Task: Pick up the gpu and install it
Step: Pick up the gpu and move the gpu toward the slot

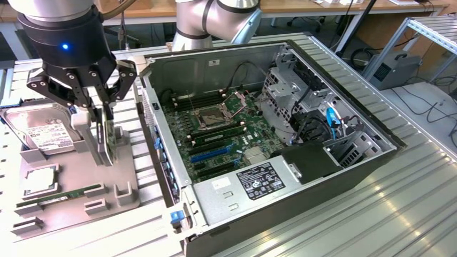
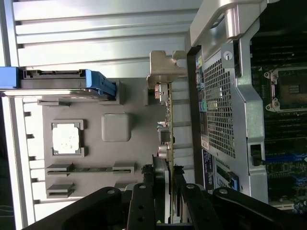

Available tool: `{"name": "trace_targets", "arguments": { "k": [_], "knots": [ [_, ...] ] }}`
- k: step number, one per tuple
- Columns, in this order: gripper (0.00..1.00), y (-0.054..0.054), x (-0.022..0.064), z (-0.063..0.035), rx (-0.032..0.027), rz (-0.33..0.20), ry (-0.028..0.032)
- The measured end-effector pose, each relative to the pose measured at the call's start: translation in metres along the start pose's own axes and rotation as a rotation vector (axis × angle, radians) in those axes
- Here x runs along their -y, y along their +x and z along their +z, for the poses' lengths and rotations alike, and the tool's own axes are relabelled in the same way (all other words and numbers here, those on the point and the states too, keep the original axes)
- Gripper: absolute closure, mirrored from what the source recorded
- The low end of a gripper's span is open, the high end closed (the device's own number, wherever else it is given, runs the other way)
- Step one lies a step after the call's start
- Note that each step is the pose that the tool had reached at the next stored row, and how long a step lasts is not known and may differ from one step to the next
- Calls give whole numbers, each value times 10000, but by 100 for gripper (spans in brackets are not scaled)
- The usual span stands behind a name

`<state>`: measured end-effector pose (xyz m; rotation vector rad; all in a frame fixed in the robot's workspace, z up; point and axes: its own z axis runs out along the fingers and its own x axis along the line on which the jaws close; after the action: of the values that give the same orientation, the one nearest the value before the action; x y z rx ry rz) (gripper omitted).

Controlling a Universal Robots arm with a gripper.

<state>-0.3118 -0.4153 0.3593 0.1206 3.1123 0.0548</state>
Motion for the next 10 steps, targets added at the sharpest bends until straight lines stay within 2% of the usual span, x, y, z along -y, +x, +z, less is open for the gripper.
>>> {"name": "trace_targets", "arguments": {
  "k": [10],
  "knots": [
    [73, -1, -1, -30, 0, 0, 0]
  ]
}}
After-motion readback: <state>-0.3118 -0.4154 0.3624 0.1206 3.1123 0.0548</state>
